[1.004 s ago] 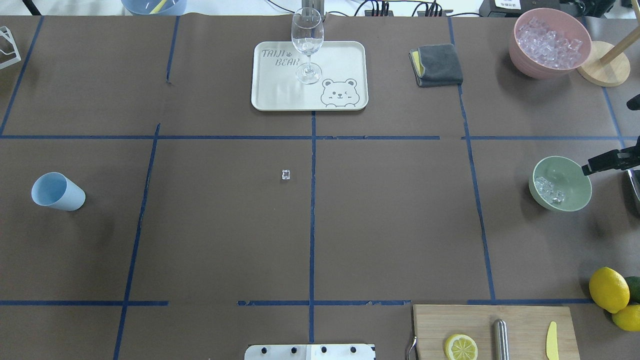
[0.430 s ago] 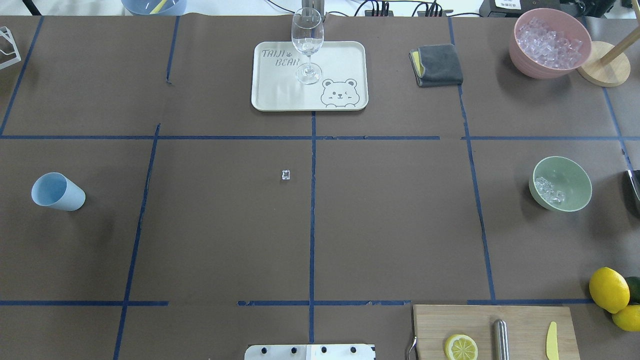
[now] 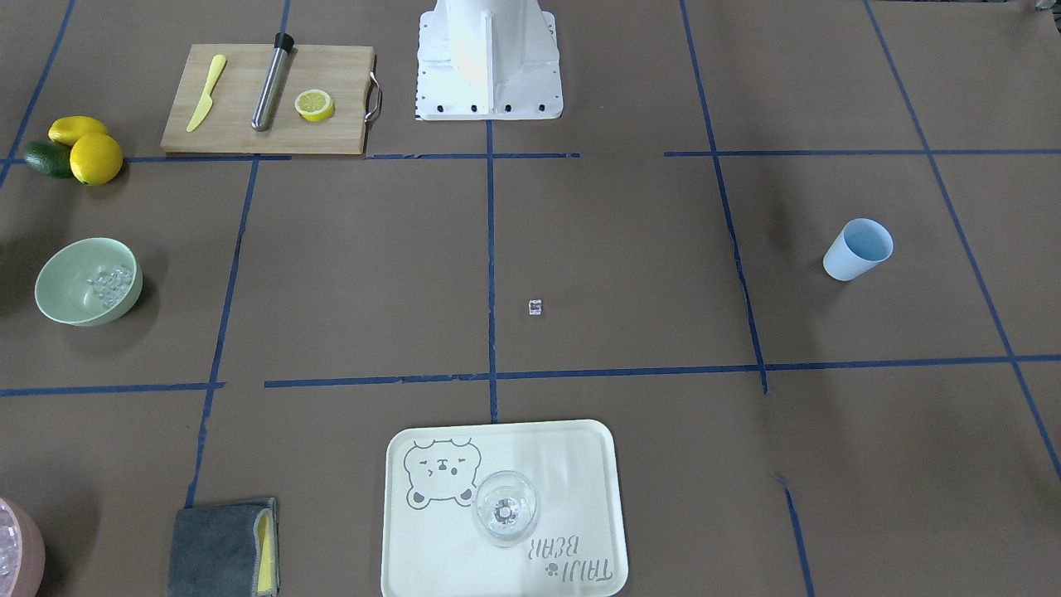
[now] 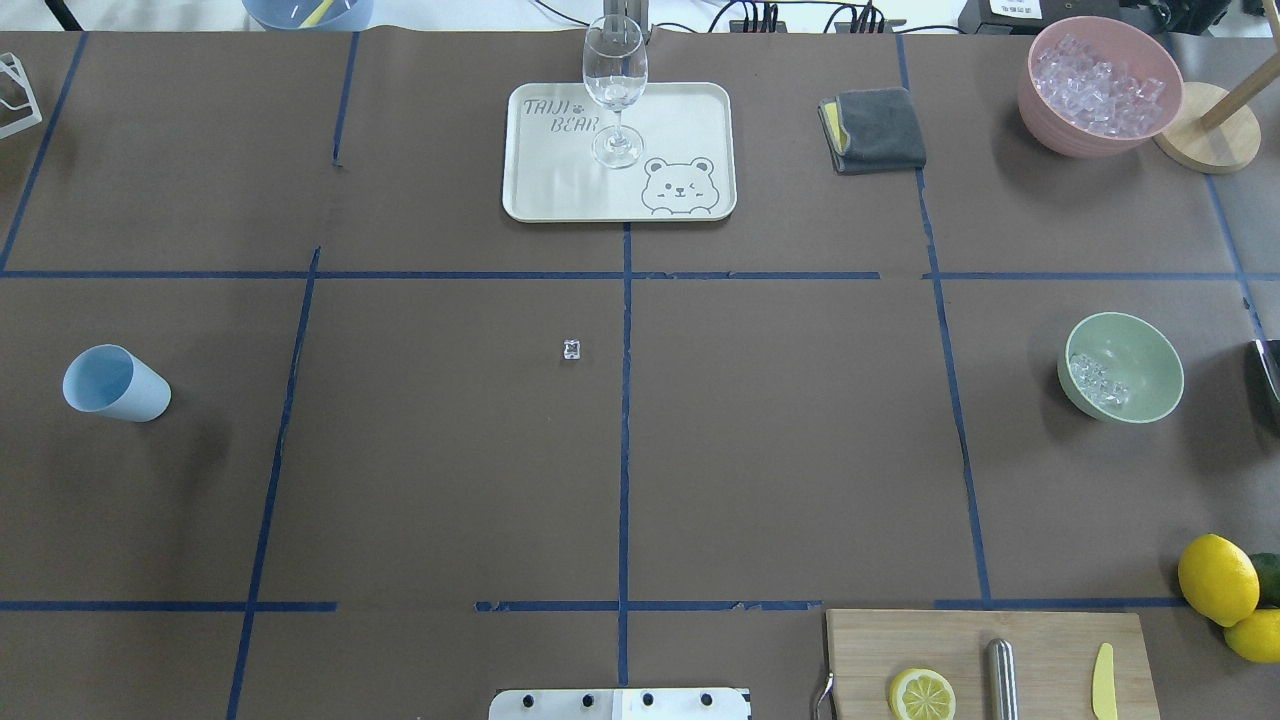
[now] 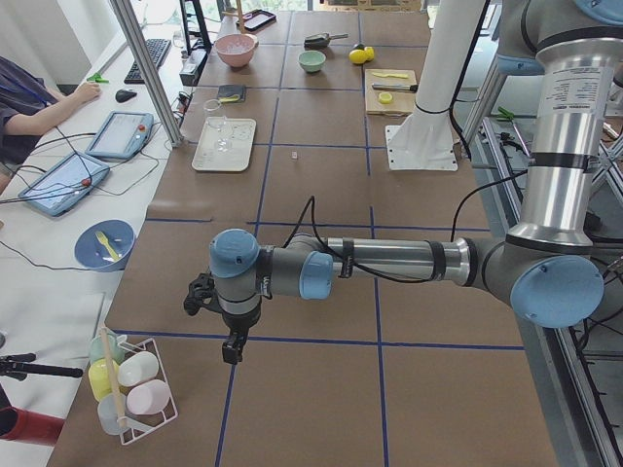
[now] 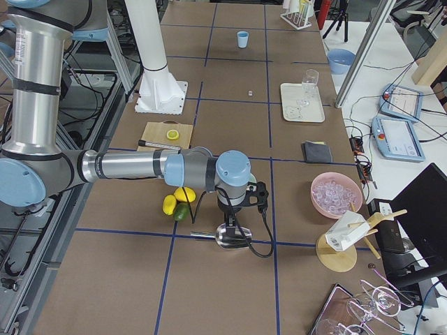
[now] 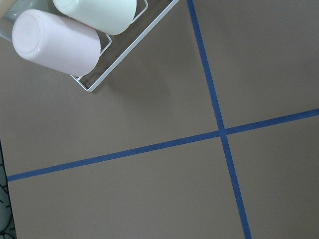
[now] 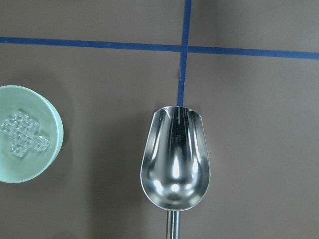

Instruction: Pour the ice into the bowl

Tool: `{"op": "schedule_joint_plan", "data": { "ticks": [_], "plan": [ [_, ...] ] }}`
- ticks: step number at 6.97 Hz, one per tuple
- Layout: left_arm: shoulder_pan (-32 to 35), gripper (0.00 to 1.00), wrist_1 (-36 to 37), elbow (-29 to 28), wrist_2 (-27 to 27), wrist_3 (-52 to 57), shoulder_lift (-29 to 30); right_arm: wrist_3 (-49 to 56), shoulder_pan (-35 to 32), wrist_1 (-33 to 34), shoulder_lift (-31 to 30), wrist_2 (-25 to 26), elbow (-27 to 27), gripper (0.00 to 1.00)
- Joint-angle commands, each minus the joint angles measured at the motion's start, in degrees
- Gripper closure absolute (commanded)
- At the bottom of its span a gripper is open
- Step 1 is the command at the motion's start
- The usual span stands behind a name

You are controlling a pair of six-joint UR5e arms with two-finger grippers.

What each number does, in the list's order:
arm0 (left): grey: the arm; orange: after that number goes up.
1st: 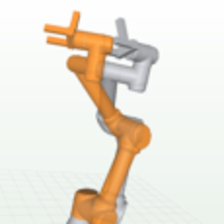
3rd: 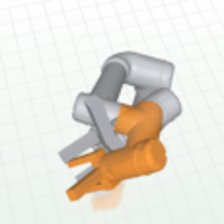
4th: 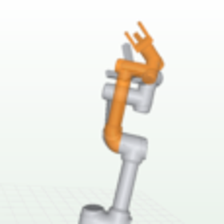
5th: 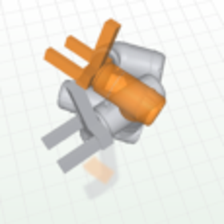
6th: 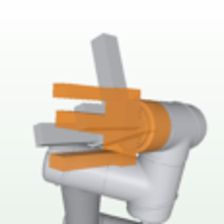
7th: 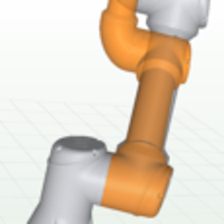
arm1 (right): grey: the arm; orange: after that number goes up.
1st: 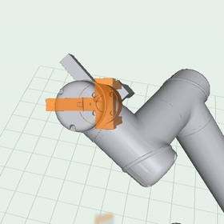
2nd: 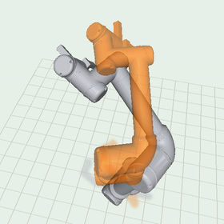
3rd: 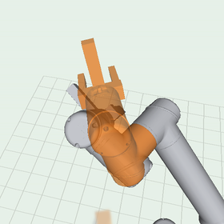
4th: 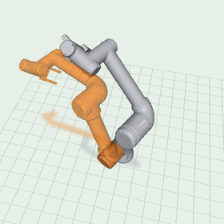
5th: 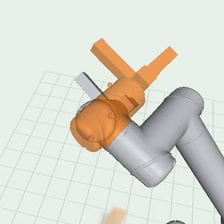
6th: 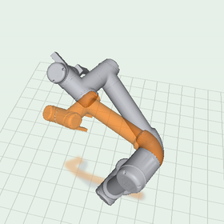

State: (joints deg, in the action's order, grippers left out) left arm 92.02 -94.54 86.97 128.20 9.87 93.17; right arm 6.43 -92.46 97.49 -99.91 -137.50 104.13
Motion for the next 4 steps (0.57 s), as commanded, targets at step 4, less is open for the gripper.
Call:
{"op": "schedule_joint_plan", "data": {
  "ticks": [4],
  "plan": [
    [0.0,0.0,0.2,-0.3,0.1,-0.8,-1.2,-0.4,-0.7,-9.7,1.4,0.8,-7.5,0.0]
  ]
}}
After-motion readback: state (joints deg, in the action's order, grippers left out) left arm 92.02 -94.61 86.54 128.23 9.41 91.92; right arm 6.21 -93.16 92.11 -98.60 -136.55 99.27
